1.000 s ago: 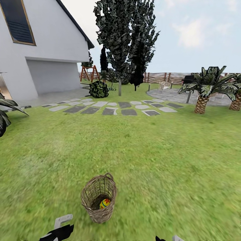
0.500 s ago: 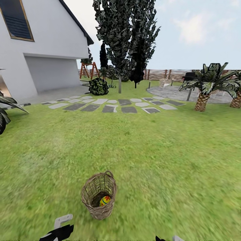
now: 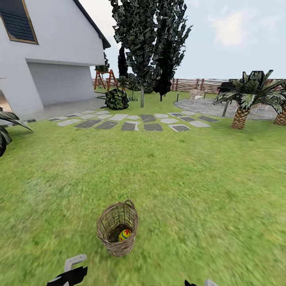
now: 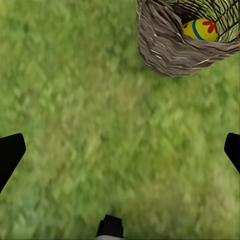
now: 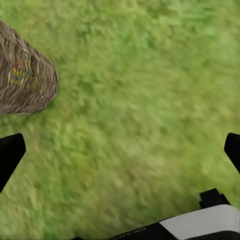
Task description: Take the three Easter eggs out of the wicker basket on the lawn in the garden, then place them on the lawn next to a single tree (choose any tree) so that all three eggs are next to the same tree and none are left in the basket.
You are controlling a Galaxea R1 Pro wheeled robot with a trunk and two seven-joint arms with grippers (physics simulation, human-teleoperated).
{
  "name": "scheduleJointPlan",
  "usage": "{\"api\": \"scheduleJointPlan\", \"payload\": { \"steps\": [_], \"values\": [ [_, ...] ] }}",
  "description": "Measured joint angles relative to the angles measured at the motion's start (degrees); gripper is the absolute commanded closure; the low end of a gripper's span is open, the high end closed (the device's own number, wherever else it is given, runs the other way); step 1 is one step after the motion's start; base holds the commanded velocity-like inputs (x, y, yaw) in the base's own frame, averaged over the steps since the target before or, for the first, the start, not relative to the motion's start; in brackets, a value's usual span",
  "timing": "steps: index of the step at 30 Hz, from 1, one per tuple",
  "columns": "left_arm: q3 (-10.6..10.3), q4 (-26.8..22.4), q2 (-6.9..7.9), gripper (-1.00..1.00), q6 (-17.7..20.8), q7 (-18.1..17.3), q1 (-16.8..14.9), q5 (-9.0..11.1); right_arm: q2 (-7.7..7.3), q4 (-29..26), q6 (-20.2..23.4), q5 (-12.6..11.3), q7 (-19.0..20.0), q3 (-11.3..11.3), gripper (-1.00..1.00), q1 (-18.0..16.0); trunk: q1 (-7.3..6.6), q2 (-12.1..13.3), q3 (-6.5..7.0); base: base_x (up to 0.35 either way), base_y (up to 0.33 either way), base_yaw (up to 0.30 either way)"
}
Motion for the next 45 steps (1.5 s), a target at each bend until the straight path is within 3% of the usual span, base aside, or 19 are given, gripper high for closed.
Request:
{"api": "scheduleJointPlan", "payload": {
  "steps": [13, 38, 41, 45],
  "values": [
    [0.0, 0.0, 0.04, -1.00, -0.1, 0.0, 0.0, 0.0, 0.00, -0.2, -0.3, 0.1, 0.5, 0.2, -1.00, 0.0, 0.00, 0.0, -1.18, 0.000, 0.000, 0.000],
    [0.0, 0.0, 0.25, -1.00, 0.5, 0.0, 0.0, 0.1, 0.07, -0.6, -0.1, 0.1, 0.0, 0.1, -1.00, 0.0, 0.00, 0.0, -1.27, 0.000, 0.000, 0.000],
    [0.4, -0.4, 0.38, -1.00, 4.0, 0.1, -0.3, 0.2, 0.14, -0.8, 0.8, 0.2, -1.9, 0.0, -1.00, -0.7, 0.00, 0.0, -1.27, 0.000, 0.000, 0.000],
    [0.5, -4.7, 0.82, -1.00, 16.2, 0.1, -1.0, 0.2, 0.26, -2.6, 7.6, 0.2, -10.1, 0.0, -1.00, -6.3, 0.00, 0.0, -1.25, 0.000, 0.000, 0.000]
  ]
}}
